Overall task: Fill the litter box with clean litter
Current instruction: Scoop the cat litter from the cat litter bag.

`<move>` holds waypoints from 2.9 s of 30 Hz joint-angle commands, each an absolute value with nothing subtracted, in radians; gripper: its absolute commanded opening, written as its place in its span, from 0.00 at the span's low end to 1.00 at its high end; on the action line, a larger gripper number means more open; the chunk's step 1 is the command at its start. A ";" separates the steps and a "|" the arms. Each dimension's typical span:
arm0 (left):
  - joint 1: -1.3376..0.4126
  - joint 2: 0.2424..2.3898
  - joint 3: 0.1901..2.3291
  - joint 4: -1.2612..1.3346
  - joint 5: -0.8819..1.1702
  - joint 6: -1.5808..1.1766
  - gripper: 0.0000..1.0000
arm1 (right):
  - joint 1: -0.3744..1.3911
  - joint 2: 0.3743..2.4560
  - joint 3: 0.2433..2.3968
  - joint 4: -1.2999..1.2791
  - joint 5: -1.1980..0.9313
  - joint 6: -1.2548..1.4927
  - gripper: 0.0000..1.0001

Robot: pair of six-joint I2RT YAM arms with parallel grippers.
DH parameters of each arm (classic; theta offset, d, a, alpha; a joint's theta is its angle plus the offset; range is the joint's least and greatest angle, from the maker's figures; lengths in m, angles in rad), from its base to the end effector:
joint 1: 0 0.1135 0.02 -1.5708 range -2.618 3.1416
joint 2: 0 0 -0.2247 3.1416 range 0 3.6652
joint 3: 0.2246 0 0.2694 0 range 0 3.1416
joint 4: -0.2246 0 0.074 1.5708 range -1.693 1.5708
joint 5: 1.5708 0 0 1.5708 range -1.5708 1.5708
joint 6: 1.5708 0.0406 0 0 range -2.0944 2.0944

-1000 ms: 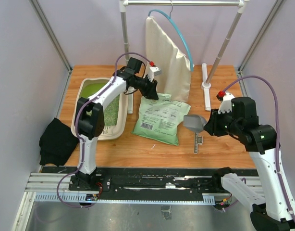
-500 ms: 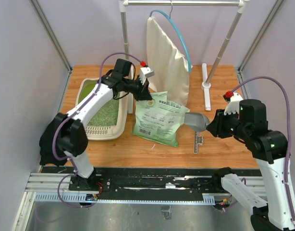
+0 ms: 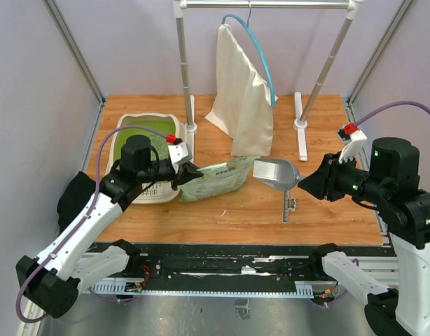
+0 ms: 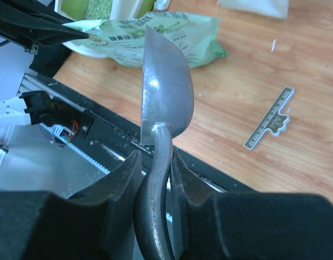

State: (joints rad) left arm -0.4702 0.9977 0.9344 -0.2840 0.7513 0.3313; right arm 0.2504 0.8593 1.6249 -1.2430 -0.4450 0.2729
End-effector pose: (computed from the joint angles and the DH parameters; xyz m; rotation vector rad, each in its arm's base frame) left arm 0.2206 -0.1432 0.3103 1.1814 1.4892 -0.8100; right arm 0.1113 0.0465 0.4581 -0.2615 2.0715 0.7777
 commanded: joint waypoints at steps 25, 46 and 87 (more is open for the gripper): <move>-0.678 0.853 0.821 -0.224 0.628 0.471 0.01 | 0.239 0.918 1.592 -1.275 -0.655 0.244 0.01; -0.694 0.973 0.923 -0.322 0.619 0.623 0.01 | 0.275 1.001 1.562 -1.237 -0.540 0.246 0.01; -0.733 0.994 0.824 0.009 0.548 0.512 0.02 | 0.721 1.231 1.538 -1.396 0.029 0.358 0.01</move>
State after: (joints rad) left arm -0.7410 0.9859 0.7807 -0.0170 0.5331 0.5220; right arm 0.7258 1.1976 1.6062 -1.3483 0.0246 0.4068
